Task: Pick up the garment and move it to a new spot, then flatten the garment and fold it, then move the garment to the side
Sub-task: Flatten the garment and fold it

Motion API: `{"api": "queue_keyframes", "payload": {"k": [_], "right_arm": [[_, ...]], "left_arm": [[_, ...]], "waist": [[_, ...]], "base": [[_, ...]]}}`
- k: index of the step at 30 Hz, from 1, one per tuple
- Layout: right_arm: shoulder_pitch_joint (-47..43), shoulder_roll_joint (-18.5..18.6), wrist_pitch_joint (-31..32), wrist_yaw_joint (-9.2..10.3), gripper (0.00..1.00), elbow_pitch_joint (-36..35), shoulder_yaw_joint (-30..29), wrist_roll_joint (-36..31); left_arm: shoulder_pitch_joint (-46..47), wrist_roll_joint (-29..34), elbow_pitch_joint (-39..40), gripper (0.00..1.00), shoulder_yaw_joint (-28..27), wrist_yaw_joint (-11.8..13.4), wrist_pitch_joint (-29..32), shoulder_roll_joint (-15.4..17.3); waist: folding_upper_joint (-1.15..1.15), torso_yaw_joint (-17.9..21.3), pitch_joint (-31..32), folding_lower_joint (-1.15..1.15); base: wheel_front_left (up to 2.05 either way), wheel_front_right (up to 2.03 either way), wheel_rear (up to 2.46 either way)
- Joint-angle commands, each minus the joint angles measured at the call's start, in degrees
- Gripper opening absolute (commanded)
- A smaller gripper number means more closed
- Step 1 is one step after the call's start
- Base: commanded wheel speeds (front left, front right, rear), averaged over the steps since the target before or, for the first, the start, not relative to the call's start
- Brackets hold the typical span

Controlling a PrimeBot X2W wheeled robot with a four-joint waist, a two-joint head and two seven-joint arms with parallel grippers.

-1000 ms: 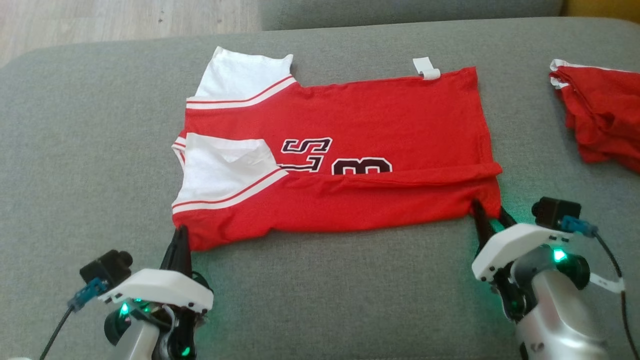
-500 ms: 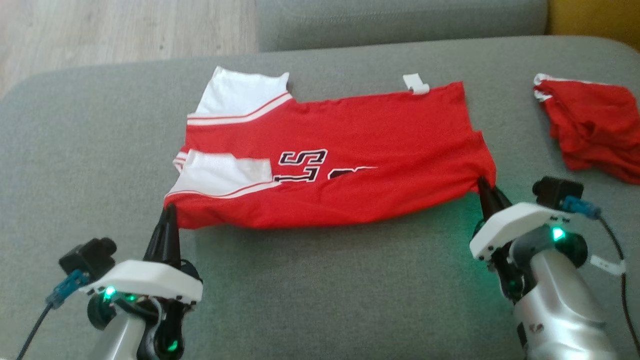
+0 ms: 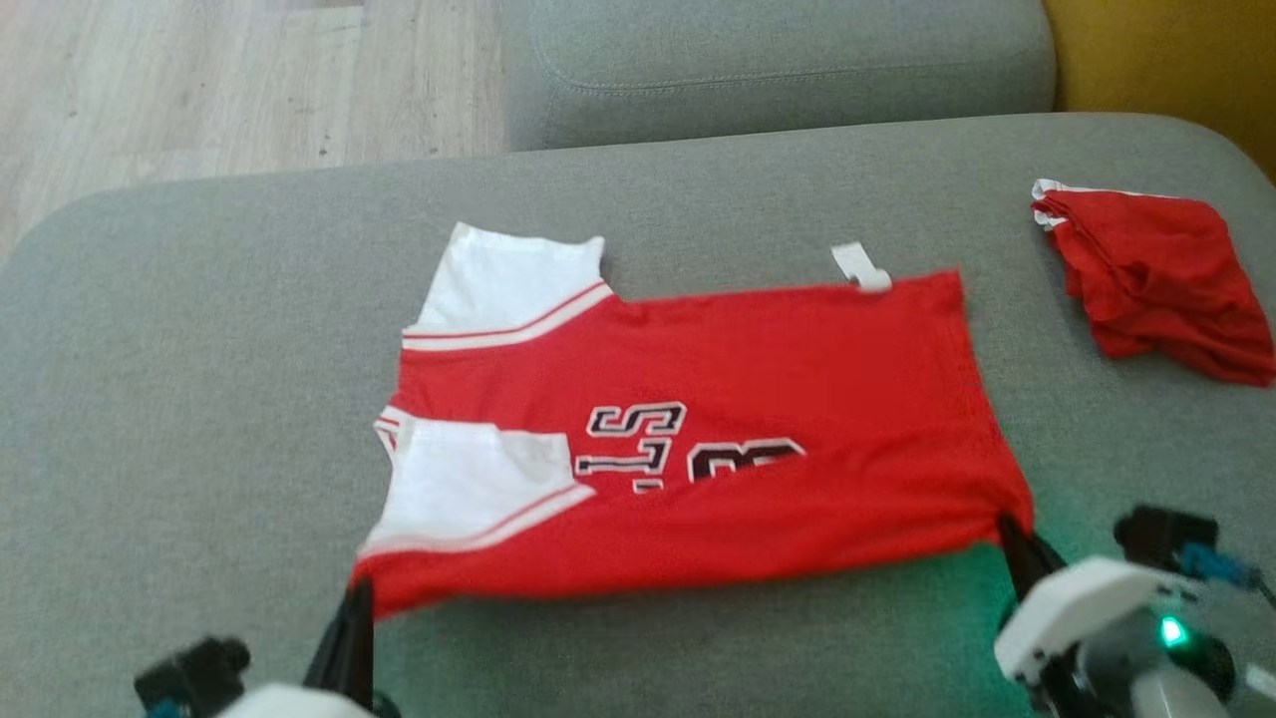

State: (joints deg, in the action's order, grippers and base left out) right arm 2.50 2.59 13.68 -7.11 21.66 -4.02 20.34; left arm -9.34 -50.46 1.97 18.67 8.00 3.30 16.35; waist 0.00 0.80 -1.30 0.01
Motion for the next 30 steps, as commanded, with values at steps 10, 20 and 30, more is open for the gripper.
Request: {"api": "queue_keyframes", "payload": {"k": [10, 20, 30], "right_arm": [[-5.1, 0.3, -1.3, -0.37, 1.00, -6.0, 0.2, 2.9], [-5.7, 0.3, -2.4, -0.37, 1.00, -10.9, -1.8, -0.1], [3.4, 0.3, -1.8, -0.37, 1.00, -16.6, 3.8, -2.2]], "left_arm": [[-1.3, -0.2, -1.0, 0.48, -0.9, 1.0, 0.0, 0.9], [4.5, 3.3, 1.2, 1.00, -1.9, 0.9, 1.6, 6.3], [34.3, 9.1, -1.3, 1.00, -0.3, -4.0, 14.8, 15.4]], "waist": [[0.00, 0.9, 0.4, -0.01], [0.00, 2.6, -0.2, -0.01], [0.00, 7.3, -5.5, -0.01]], "base": [[0.00, 0.00, 0.00], [0.00, 0.00, 0.00], [0.00, 0.00, 0.00]]}}
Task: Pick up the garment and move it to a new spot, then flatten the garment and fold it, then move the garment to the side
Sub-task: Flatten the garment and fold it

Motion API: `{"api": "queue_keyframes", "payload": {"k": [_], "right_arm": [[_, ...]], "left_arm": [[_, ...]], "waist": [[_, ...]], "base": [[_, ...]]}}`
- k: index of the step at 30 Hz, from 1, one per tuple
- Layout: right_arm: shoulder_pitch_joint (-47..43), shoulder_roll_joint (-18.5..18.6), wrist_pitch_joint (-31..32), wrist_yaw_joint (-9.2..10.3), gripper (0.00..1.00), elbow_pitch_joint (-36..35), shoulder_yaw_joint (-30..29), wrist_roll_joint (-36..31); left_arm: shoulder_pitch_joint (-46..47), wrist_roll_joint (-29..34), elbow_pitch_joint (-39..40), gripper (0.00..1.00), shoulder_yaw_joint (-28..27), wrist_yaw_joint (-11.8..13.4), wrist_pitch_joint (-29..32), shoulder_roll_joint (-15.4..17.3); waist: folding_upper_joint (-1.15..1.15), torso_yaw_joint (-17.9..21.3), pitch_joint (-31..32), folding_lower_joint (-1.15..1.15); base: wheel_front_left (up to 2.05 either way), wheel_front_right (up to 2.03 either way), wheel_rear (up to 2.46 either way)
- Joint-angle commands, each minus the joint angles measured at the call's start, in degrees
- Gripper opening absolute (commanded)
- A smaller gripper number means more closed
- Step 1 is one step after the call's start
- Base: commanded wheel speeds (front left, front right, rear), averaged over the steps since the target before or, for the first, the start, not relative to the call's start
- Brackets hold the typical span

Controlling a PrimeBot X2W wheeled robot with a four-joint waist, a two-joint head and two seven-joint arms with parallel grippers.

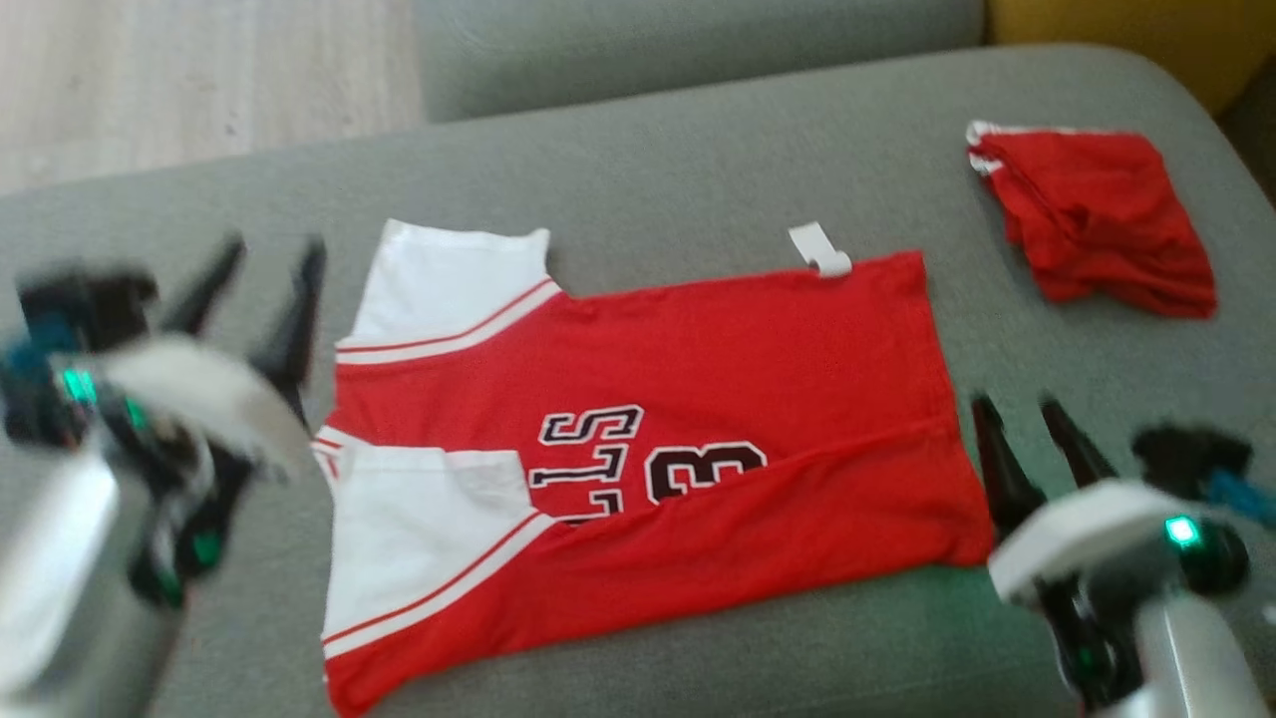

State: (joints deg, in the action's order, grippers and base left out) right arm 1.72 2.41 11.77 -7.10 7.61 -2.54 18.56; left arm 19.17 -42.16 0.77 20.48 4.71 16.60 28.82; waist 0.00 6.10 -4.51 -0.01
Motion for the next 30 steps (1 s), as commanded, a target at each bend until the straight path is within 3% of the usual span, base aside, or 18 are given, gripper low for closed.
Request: {"api": "queue_keyframes", "payload": {"k": [1, 5, 14, 24, 30], "right_arm": [[5.4, 0.5, 0.1, -0.39, 1.00, -2.6, 3.1, -0.5], [9.8, 0.5, -0.1, -0.39, 1.00, -2.4, 6.4, -0.3], [16.7, 0.5, -1.2, -0.39, 1.00, -2.0, 10.7, 0.0], [20.3, 0.5, -3.0, -0.39, 1.00, -1.6, 12.6, 0.4], [20.8, 0.5, -3.8, -0.39, 1.00, -1.0, 12.7, 0.6]], "left_arm": [[8.4, 1.2, -1.5, 1.00, -1.7, -1.2, 2.9, 3.4], [17.1, 2.4, -7.9, 1.00, 0.0, -2.8, 7.7, 4.3], [27.0, 4.7, -21.7, 1.00, 2.1, -4.1, 13.1, 5.4], [30.9, 5.3, -31.2, 1.00, 2.5, -4.2, 16.0, 7.6], [30.9, 5.1, -32.3, 1.00, 3.2, -4.1, 17.3, 7.1]], "waist": [[0.00, 2.7, -3.1, 0.01], [0.00, 5.3, -6.9, 0.01], [0.00, 10.3, -14.9, 0.01], [0.00, 13.4, -20.1, 0.01], [0.00, 13.5, -20.4, 0.01]], "base": [[0.00, 0.00, 0.00], [0.00, 0.00, 0.00], [0.00, 0.00, 0.00], [0.00, 0.00, 0.00], [0.00, 0.00, 0.00]]}}
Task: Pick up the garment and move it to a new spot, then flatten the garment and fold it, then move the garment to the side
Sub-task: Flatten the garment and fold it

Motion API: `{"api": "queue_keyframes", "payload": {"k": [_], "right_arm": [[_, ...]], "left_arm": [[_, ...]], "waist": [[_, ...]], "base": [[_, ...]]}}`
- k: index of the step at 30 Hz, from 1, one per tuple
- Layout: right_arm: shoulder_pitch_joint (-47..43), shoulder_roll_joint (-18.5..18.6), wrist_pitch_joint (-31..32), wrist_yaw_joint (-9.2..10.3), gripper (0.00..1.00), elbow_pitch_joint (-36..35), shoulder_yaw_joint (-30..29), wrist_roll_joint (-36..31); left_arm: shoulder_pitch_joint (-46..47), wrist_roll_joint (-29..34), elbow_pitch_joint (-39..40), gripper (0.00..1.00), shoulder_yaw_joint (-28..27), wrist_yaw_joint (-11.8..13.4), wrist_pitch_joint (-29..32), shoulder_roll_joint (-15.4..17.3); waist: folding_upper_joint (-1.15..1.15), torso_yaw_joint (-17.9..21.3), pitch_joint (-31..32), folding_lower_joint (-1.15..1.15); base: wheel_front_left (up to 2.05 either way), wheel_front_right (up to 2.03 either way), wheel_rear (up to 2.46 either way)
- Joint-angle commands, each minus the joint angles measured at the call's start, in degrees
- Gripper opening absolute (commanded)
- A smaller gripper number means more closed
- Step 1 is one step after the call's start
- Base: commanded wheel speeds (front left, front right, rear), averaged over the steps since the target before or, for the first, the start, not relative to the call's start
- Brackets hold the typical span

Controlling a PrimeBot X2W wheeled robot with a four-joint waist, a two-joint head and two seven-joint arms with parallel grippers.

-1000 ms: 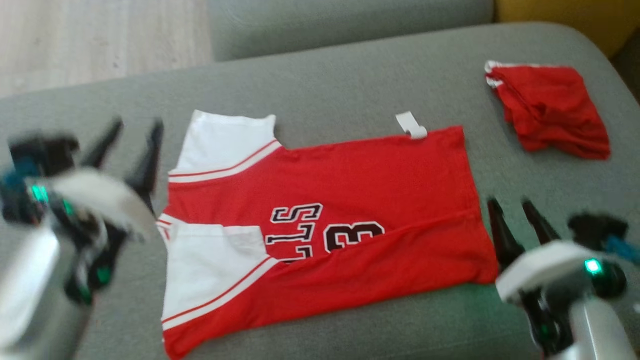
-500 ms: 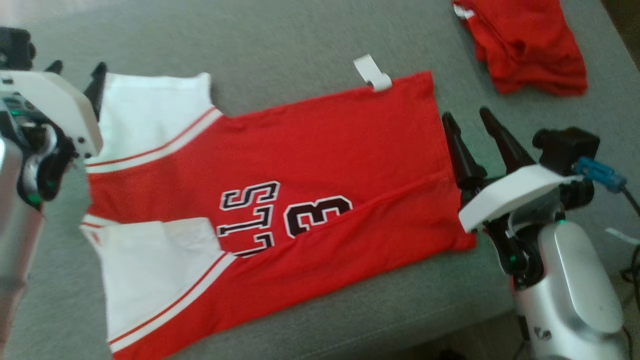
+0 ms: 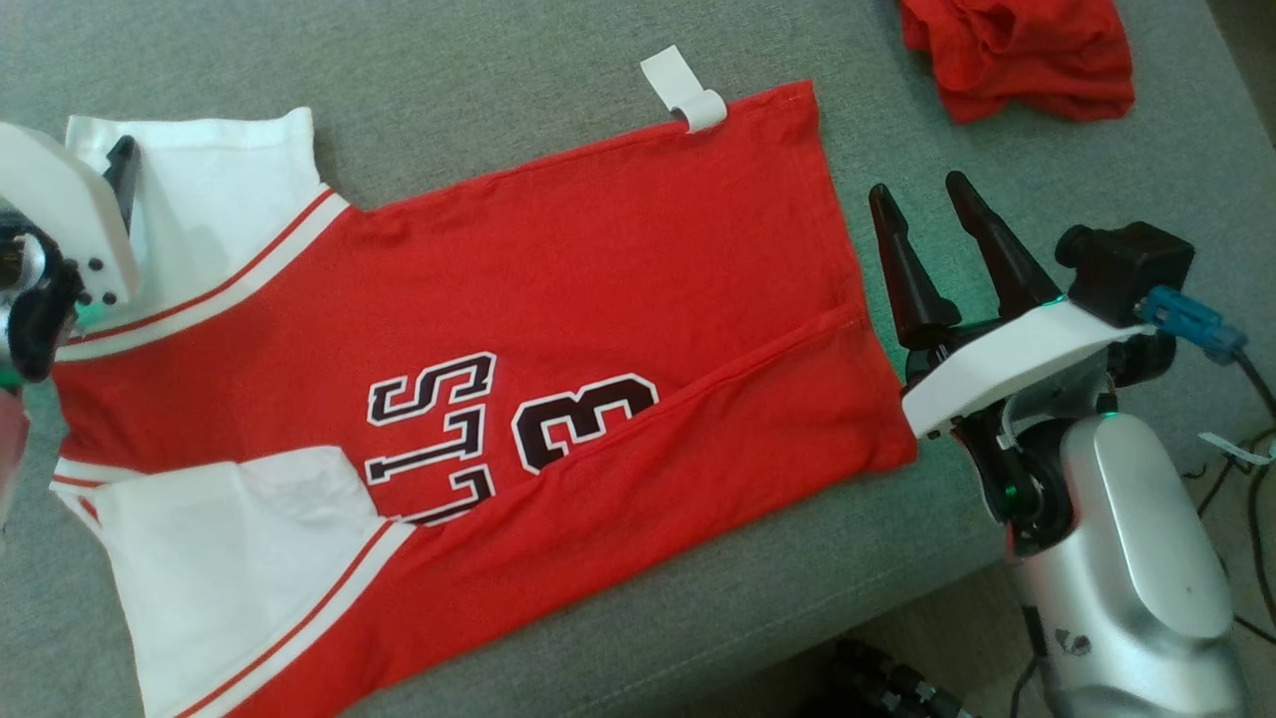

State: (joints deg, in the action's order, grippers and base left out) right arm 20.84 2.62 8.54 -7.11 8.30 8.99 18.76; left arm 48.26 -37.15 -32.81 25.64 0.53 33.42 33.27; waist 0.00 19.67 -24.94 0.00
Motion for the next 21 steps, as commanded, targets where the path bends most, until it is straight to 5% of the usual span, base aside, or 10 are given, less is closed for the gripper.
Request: {"api": "queue_keyframes", "payload": {"k": [1, 3, 5, 8, 21], "right_arm": [[1.8, 0.3, -0.6, -0.37, 1.00, -1.6, 1.2, 0.4], [2.1, 0.3, -0.8, -0.37, 1.00, -1.4, 1.2, 0.5], [2.5, 0.3, -0.9, -0.37, 1.00, -1.2, 1.2, 0.5], [3.4, 0.3, -0.9, -0.37, 1.00, -0.5, 1.3, 0.3], [14.3, 2.9, 2.9, -0.37, 1.00, 10.4, 2.0, -3.1]], "left_arm": [[1.8, -0.2, 1.2, 1.00, -1.7, -0.4, 1.0, 2.6], [1.7, -0.7, 1.6, 1.00, -1.1, -1.0, 2.4, 2.2], [1.6, -0.9, 2.2, 0.45, -0.5, -1.6, 3.4, 2.0], [1.5, -0.9, 3.1, 0.00, 0.1, -2.0, 3.8, 1.8], [3.3, 0.8, 5.1, 0.00, 0.2, -1.8, -4.4, -0.2]], "waist": [[0.00, -0.1, 0.0, 0.00], [0.00, -0.2, 0.0, 0.00], [0.00, -0.4, 0.0, 0.00], [0.00, -0.7, 0.1, 0.00], [0.00, -4.9, 1.7, 0.00]], "base": [[0.00, 0.00, 0.00], [0.00, 0.00, 0.00], [0.00, 0.00, 0.00], [0.00, 0.00, 0.00], [0.00, 0.00, 0.00]]}}
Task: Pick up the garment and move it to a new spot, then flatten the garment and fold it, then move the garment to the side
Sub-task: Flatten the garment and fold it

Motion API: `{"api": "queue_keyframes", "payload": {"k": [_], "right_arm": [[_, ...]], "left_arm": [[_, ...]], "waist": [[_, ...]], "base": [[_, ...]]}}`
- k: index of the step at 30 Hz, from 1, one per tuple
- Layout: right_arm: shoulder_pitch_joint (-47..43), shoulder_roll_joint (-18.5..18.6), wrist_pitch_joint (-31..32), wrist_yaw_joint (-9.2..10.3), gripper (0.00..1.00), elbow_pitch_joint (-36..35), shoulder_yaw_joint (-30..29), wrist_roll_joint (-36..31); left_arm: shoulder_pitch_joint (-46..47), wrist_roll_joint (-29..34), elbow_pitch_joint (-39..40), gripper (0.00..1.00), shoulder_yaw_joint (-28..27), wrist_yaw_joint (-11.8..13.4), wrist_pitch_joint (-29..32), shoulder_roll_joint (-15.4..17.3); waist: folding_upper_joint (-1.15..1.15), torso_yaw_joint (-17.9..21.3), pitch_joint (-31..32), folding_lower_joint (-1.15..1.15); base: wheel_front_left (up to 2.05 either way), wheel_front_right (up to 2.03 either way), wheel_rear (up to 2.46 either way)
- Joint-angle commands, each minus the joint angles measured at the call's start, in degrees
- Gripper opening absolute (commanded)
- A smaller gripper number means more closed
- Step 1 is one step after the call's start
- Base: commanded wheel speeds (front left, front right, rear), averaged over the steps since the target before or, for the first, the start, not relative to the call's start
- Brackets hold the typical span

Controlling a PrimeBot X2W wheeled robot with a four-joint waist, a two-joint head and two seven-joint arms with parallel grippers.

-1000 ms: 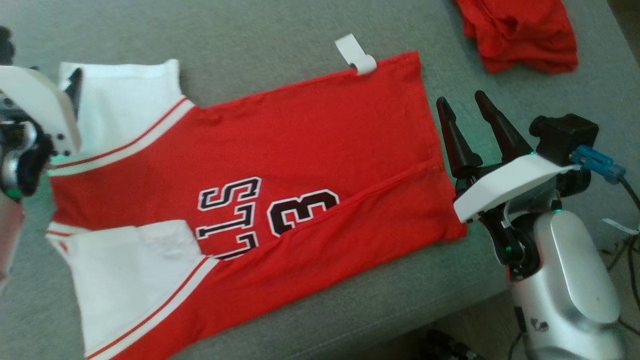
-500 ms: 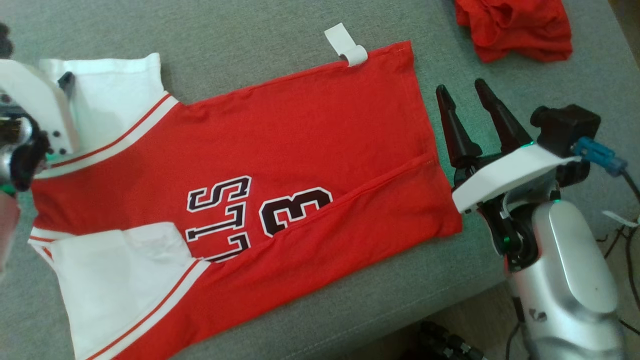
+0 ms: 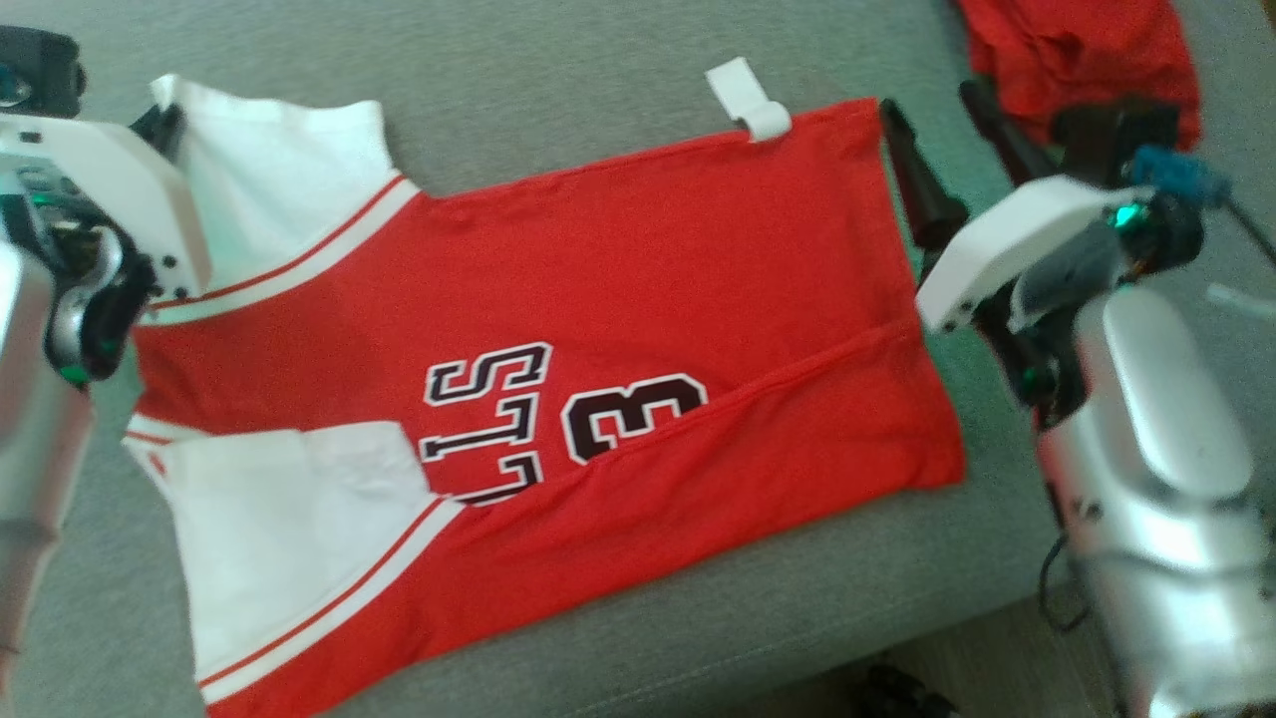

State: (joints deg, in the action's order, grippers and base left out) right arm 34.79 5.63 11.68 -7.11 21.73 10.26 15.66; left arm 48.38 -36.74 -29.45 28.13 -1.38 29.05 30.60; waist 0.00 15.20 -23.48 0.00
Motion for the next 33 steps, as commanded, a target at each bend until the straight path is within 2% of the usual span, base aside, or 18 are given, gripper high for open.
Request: {"api": "queue_keyframes", "payload": {"k": [1, 13, 15, 17, 19, 20, 21, 33], "right_arm": [[1.7, 0.3, 0.3, -0.37, 1.00, -1.3, 0.8, -0.3], [12.3, 5.6, 6.2, -0.37, 0.99, 18.8, 3.8, -2.3], [13.3, 5.9, 6.2, -0.37, 0.84, 20.8, 4.5, -2.1], [14.1, 6.0, 6.5, -0.37, 0.45, 22.8, 5.5, -1.6], [14.7, 6.1, 6.4, -0.37, 0.31, 24.2, 6.1, -1.1], [15.0, 6.1, 6.0, -0.37, 0.12, 24.6, 6.4, -1.0], [15.3, 6.1, 5.3, -0.37, 0.00, 25.0, 6.6, -0.9], [15.0, 5.7, -4.2, -0.37, 0.00, 26.2, 8.7, 0.8]], "left_arm": [[3.4, 0.3, 1.8, 0.00, -2.3, -0.1, -0.6, 2.1], [4.2, -0.2, 4.7, 0.00, -0.6, -2.0, -5.2, -2.4], [4.2, -0.4, 4.8, 0.00, -0.3, -2.2, -5.7, -2.8], [4.2, -0.5, 4.7, 0.00, -0.1, -2.4, -6.0, -3.2], [4.2, -0.6, 4.5, 0.00, 0.0, -2.5, -6.3, -3.4], [4.2, -0.7, 4.4, 0.00, 0.1, -2.6, -6.5, -3.5], [4.1, -0.8, 4.3, 0.00, 0.1, -2.6, -6.8, -3.6], [0.9, -2.8, 5.2, 0.00, -1.1, -3.2, -11.3, -3.6]], "waist": [[0.00, -1.0, 0.4, 0.00], [0.00, -7.9, 0.3, 0.00], [0.00, -8.3, 0.2, 0.00], [0.00, -8.6, 0.2, 0.00], [0.00, -8.8, 0.3, 0.00], [0.00, -8.8, 0.4, 0.00], [0.00, -8.8, 0.5, 0.00], [0.00, -9.0, 4.9, 0.00]], "base": [[0.00, 0.00, 0.00], [0.00, 0.00, 0.00], [0.00, 0.00, 0.00], [0.00, 0.00, 0.00], [0.00, 0.00, 0.00], [0.00, 0.00, 0.00], [0.00, 0.00, 0.00], [0.00, 0.00, 0.00]]}}
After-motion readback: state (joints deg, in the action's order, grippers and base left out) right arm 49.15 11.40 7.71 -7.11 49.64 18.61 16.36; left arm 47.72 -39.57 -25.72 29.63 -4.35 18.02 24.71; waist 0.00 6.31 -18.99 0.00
